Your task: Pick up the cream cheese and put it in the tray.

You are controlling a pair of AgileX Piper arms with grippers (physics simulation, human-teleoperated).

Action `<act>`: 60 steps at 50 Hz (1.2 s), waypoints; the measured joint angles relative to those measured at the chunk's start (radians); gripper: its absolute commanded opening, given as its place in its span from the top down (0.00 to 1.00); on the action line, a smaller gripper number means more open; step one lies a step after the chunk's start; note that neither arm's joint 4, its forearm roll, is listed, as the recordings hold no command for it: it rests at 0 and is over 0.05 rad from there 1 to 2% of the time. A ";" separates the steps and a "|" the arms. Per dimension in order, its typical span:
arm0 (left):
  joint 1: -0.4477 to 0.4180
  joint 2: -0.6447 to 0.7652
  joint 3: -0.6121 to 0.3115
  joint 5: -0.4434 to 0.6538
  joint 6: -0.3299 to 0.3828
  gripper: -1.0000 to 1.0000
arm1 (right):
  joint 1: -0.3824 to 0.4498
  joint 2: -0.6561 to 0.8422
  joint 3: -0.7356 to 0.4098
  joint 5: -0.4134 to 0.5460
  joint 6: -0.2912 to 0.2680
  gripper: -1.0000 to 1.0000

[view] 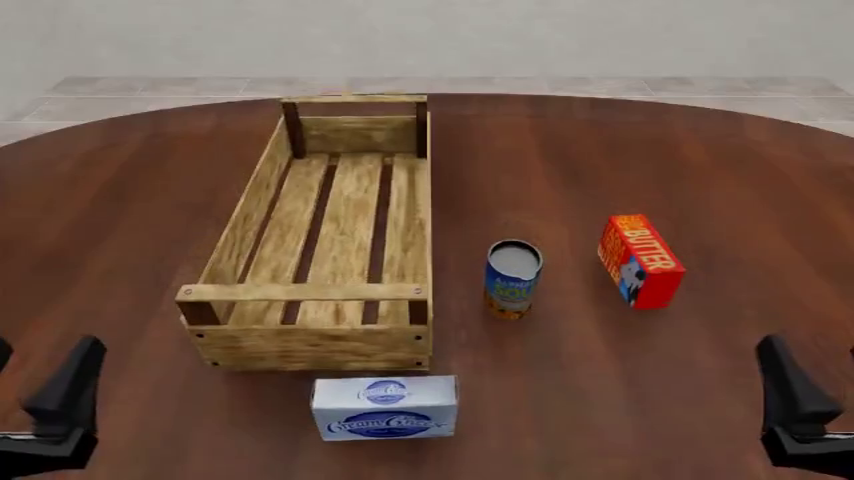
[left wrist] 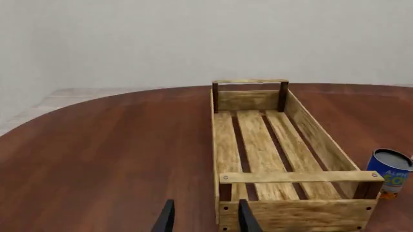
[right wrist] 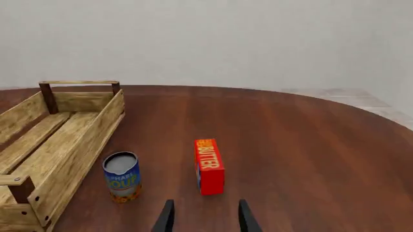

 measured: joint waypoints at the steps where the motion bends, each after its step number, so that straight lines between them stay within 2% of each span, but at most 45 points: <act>1: 0.001 -0.002 0.005 -0.007 -0.001 0.00 | 0.002 -0.005 0.005 -0.005 0.002 0.00; 18: 0.002 0.021 0.045 -0.082 -0.022 0.00 | 0.028 -0.032 0.041 -0.051 0.029 0.00; 30: -0.009 0.045 0.051 -0.103 -0.037 0.00 | 0.020 -0.041 -0.013 -0.006 0.046 0.00; 48: -0.034 0.047 0.053 -0.088 -0.051 0.00 | 0.056 0.088 -0.212 0.079 -0.021 0.00; 60: -0.052 0.071 0.053 -0.095 -0.070 0.00 | 0.159 0.217 -0.339 0.127 -0.078 0.00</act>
